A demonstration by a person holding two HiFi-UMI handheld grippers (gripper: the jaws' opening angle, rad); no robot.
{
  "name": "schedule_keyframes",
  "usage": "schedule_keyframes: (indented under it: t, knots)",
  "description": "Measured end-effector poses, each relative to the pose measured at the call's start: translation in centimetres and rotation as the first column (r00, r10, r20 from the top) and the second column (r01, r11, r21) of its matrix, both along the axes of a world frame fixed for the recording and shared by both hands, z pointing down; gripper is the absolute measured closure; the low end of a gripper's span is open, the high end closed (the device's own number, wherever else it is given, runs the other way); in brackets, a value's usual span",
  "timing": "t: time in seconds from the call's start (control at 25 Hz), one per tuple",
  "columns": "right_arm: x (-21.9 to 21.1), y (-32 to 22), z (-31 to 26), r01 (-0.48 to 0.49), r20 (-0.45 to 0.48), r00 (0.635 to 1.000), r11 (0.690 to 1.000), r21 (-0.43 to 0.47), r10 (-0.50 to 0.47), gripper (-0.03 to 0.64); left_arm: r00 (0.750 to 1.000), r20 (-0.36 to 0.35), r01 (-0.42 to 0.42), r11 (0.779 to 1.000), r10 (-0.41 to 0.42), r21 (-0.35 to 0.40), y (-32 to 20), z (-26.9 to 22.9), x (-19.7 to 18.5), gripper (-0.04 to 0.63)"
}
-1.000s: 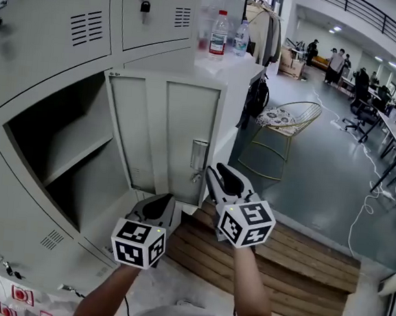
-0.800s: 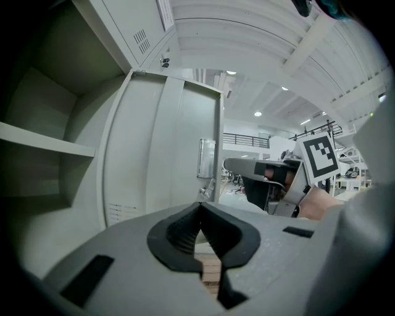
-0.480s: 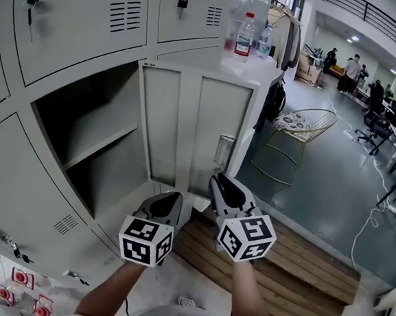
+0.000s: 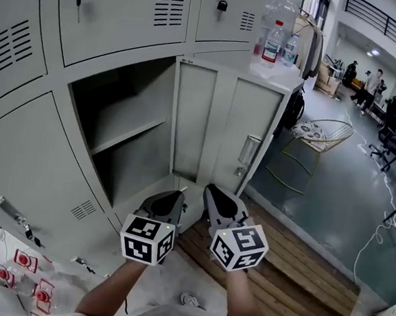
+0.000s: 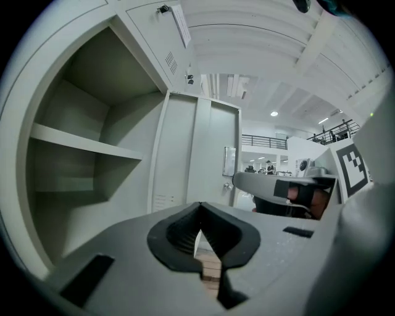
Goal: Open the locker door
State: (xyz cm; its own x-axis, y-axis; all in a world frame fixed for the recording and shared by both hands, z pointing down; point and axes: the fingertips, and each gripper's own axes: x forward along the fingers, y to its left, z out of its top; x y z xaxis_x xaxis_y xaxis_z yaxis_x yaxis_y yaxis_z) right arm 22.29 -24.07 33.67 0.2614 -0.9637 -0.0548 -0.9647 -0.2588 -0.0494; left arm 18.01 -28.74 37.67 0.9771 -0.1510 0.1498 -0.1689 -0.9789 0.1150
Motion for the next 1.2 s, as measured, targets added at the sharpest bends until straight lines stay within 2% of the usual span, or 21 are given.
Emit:
schedule_keyframes:
  t: [0.24, 0.56, 1.2]
  knots:
    - [-3.9, -1.6, 0.6, 0.068, -0.014, 0.998, 0.997, -0.027, -0.068, 0.614, 0.999, -0.002, 0.042, 0.999, -0.042, -0.005, -1.2, 0.1, -2.7, 0.589]
    - [-7.1, -2.8, 1.1, 0.11, -0.015, 0.994, 0.993, -0.049, -0.111, 0.614, 0.997, -0.008, 0.073, 0.997, -0.073, -0.014, -2.3, 0.2, -5.5, 0.589]
    - [-9.0, -3.8, 1.8, 0.116, 0.001, 0.993, 0.991, -0.062, -0.116, 0.614, 0.997, -0.003, 0.072, 0.997, -0.072, -0.02, -3.1, 0.5, -7.3, 0.589]
